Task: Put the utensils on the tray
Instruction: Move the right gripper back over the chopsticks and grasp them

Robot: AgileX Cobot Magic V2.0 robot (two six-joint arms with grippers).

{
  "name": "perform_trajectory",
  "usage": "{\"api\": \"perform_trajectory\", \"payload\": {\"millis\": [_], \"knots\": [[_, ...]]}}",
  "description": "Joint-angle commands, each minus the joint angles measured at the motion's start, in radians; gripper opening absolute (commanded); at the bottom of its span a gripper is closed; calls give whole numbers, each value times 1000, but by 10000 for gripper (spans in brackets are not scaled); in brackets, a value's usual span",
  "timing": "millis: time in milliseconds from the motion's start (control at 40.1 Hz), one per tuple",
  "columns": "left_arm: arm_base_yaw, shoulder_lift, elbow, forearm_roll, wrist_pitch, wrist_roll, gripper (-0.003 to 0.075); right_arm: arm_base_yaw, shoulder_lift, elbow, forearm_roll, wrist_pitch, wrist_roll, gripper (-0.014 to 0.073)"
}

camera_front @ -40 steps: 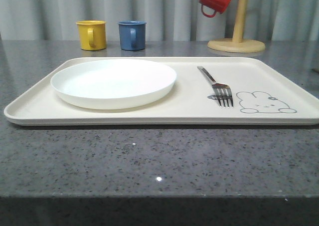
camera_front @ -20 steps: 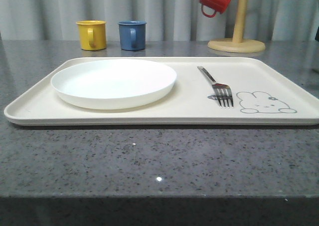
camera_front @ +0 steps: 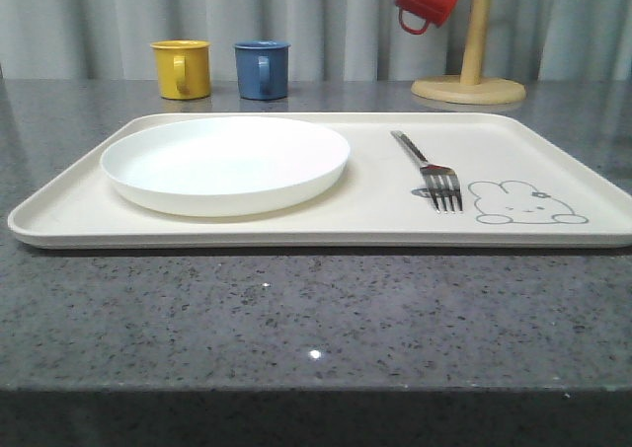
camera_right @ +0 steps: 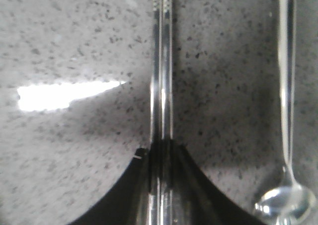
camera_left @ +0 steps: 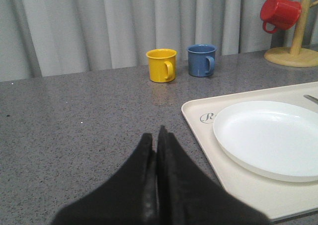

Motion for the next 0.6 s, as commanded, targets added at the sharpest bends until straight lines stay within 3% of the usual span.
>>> {"api": "perform_trajectory", "payload": {"millis": [0,374,573], "knots": [[1,10,-24,-9,-84,-9,-18,24,-88,-75,3,47,49,24],[1,10,-24,-9,-84,-9,-18,337,-62,-238,2,98,237,24],[1,10,-24,-9,-84,-9,-18,420,14,-276,0,83,321,25]]}}
